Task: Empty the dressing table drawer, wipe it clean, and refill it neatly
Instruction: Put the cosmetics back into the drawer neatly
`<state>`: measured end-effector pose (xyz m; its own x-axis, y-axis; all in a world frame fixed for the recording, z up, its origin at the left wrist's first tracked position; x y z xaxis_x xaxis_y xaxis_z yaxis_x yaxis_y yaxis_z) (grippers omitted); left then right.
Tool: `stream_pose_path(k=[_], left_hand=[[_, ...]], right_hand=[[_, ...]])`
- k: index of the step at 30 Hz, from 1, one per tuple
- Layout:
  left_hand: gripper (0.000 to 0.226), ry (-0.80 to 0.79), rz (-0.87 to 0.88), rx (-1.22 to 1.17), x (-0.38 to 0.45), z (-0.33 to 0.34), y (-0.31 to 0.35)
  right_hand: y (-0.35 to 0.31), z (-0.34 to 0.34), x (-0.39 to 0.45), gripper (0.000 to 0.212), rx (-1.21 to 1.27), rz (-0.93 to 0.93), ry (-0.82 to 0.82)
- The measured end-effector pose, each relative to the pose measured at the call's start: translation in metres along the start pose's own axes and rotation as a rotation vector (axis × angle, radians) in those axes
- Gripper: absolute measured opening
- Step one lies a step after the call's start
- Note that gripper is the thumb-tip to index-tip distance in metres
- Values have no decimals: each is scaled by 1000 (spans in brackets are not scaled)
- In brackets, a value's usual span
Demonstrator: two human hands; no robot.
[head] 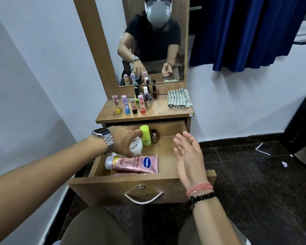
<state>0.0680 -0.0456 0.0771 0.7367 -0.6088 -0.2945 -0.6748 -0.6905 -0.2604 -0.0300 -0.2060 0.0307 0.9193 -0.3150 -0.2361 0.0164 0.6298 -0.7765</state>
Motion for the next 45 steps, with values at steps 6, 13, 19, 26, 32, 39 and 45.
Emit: stream_pose_path(k=[6,13,19,26,32,39,45], left_hand=[[71,30,-130,-32,6,42,-35],[69,87,-196,-24,24,59,-53],[67,64,-231,-27,32,68,-62],[65,28,-245,-26,36,75,-69],[76,37,-242,-46,34,81,-72],[69,114,-258,-81,32,83,-77],[64,200,-258,-75,29,83,-80]], right_hand=[[1,1,2,21,-67,-38,-37],[5,-1,7,24,-135,-74,-61],[6,0,9,23,-150,-75,-61],[6,1,9,23,-141,-75,-67],[7,2,9,23,-148,-80,-77],[7,3,9,22,-174,-87,-84],[7,4,9,24,-185,-93,-90]])
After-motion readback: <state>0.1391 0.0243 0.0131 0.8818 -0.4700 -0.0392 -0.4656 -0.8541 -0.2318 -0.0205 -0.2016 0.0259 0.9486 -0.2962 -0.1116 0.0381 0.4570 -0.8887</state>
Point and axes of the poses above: each hand's wrist, its own x-axis towards the middle knuckle, its own z-axis out of the palm, y = z × x, the point moved 7 cm from there along x, towards the middle knuckle, and after that the axes turned 4 degrees about z, right-handed, at the moved point
